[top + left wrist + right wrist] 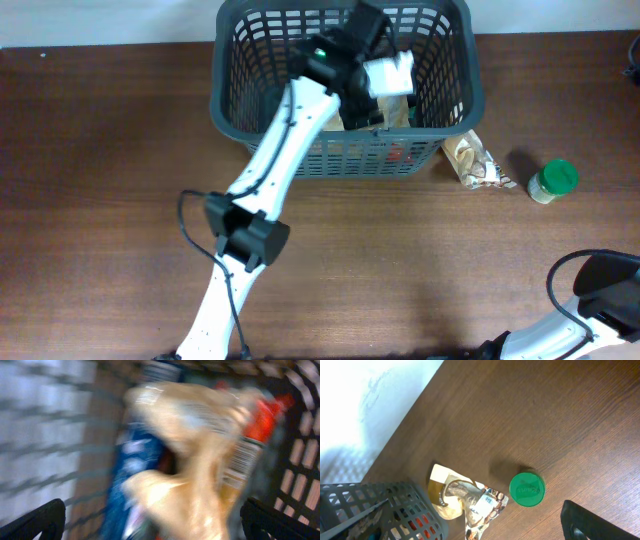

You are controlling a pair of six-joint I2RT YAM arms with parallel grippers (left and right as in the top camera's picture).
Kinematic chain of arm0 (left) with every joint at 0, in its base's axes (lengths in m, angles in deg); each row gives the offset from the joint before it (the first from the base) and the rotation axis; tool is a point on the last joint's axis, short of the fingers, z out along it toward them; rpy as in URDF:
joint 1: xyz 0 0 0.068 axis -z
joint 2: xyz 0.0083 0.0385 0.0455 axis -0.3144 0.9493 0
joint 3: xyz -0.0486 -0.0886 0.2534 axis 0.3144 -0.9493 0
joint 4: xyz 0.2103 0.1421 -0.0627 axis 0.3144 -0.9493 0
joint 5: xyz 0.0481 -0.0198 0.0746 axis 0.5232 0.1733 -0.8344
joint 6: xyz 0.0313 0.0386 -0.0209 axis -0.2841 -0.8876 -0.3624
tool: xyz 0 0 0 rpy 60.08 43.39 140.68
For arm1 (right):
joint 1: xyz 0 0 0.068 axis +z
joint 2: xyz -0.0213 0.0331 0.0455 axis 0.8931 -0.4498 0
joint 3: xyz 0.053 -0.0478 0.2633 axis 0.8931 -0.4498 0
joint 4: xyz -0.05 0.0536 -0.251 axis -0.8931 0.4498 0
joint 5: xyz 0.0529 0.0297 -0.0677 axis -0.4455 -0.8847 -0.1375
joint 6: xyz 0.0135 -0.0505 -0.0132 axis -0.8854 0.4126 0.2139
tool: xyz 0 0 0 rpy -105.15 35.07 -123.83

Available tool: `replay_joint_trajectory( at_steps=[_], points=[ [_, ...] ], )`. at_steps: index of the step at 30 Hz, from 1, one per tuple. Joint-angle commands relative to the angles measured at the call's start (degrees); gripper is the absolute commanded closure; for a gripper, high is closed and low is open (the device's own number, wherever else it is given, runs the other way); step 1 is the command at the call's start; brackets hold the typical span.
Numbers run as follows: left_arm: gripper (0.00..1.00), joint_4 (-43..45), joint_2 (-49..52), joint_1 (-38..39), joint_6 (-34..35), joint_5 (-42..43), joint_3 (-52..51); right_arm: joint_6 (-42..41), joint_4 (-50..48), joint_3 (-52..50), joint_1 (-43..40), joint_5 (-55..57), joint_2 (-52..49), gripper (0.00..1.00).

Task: Pack container
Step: 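Place the white pouch into the basket and withdraw the left arm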

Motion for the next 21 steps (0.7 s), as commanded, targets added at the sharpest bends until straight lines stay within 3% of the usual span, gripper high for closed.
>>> replay_joint_trajectory(
  at_steps=[1, 4, 8, 13, 21],
  points=[
    [0.01, 0.09, -11.74, -5.92, 16.59, 0.02, 10.95, -0.46, -0.17, 0.59, -0.09, 0.5, 0.28, 0.01],
    [0.01, -1.07, -20.33, -14.49, 25.18, 1.44, 15.21, -0.46, -0.17, 0.59, -0.09, 0.5, 0.28, 0.01],
    [0.01, -7.74, -24.33, -25.64, 26.86, 0.79, 15.19, -0.46, -0.17, 0.59, -0.09, 0.5, 0.28, 0.01],
    [0.01, -15.72, -22.73, -39.19, 29.44, 0.76, 12.07, -0.46, -0.17, 0.59, -0.09, 0.5, 0.28, 0.01],
    [0.01, -15.21, -16.11, -50.75, 29.42, 0.85, 0.26, -0.13, -0.63, 0.57, 0.17, -2.05, 0.28, 0.01]
  ],
)
